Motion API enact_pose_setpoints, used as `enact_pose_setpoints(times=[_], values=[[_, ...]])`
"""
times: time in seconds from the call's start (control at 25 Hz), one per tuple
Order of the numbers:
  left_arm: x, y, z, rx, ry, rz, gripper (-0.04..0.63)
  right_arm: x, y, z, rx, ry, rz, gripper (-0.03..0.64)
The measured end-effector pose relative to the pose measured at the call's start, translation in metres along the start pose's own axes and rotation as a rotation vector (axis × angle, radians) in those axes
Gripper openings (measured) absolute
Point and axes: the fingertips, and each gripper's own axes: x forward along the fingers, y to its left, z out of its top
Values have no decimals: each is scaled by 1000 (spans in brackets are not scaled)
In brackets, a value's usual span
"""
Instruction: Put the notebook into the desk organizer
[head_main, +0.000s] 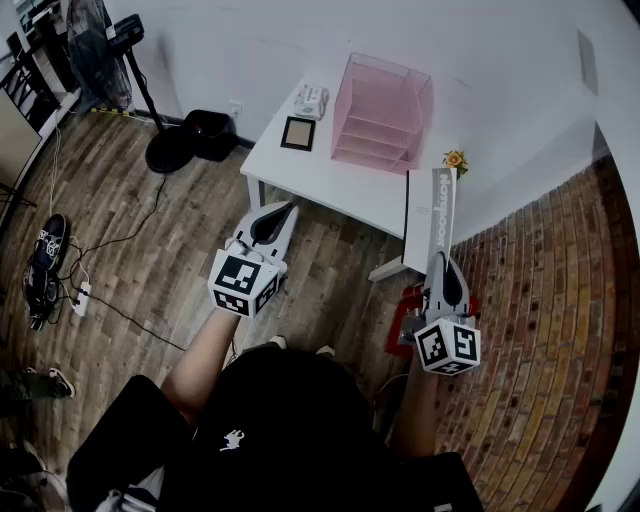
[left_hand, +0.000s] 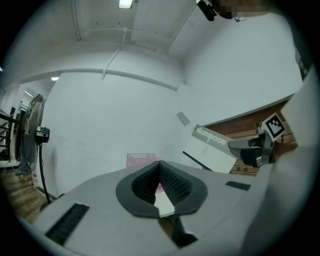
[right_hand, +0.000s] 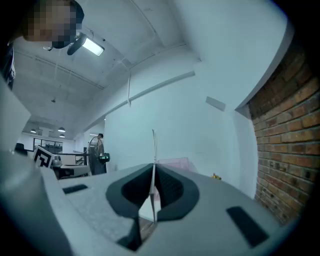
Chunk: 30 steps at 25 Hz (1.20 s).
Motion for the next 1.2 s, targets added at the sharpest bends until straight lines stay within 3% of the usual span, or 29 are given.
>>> enact_pose_setpoints(times=[0.28, 0.8, 1.2], values=[[1, 0, -1, 0, -1, -5, 2, 0, -1, 2, 35, -22, 6, 9], [-4, 0, -34, -29, 58, -31, 2, 7, 17, -33, 75, 44, 58, 9], [28, 4, -51, -13, 86, 12, 2, 44, -3, -44, 92, 70, 114, 9]])
